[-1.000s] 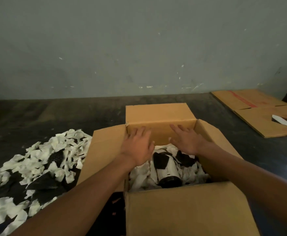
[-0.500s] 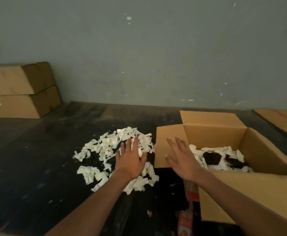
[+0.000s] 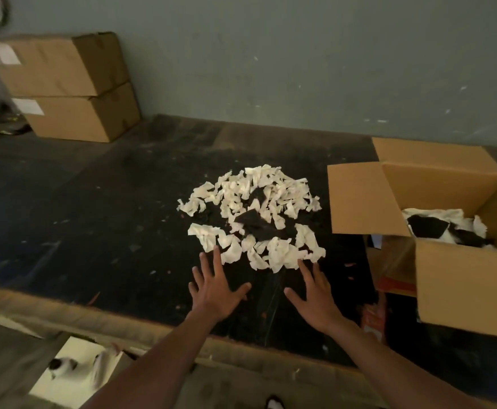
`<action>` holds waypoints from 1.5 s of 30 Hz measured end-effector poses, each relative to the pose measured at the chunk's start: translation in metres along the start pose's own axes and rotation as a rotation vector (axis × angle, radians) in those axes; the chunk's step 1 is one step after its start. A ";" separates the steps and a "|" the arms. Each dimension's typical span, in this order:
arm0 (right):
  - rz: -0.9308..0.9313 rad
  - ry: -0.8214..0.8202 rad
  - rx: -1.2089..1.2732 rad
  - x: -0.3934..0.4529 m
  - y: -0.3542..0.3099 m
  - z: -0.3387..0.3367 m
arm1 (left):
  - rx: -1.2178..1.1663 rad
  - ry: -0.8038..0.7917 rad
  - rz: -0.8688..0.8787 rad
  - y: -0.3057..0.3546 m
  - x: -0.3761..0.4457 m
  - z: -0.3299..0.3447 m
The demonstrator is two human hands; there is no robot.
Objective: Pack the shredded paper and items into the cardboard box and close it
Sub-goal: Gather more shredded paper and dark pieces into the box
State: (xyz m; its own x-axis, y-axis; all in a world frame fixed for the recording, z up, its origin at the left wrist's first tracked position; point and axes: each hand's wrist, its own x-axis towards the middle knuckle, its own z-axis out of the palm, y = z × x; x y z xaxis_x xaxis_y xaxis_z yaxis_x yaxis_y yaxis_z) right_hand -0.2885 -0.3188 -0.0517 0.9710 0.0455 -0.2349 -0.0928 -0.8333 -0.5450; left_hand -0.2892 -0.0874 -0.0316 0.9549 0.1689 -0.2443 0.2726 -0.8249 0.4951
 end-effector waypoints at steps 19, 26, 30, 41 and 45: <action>-0.192 0.064 -0.150 0.202 -0.064 0.044 | 0.110 0.023 0.092 -0.016 0.187 0.011; -0.015 0.719 0.423 0.246 -0.090 0.008 | 0.050 0.177 0.184 -0.043 0.244 -0.052; 0.447 0.832 0.252 0.284 -0.051 -0.021 | -0.019 0.196 0.082 -0.068 0.283 -0.064; 0.387 0.349 0.296 0.300 -0.045 0.006 | -0.094 -0.022 0.160 -0.042 0.332 -0.048; 0.212 0.639 0.512 0.280 -0.080 0.001 | -0.077 0.084 0.240 -0.024 0.331 -0.054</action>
State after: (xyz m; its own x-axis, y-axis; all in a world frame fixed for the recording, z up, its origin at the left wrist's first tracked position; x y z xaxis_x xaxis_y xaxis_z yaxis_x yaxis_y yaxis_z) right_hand -0.0098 -0.2387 -0.0743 0.8454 -0.5324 0.0435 -0.2253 -0.4292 -0.8747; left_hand 0.0268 0.0173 -0.0787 0.9989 0.0203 -0.0433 0.0421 -0.8039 0.5932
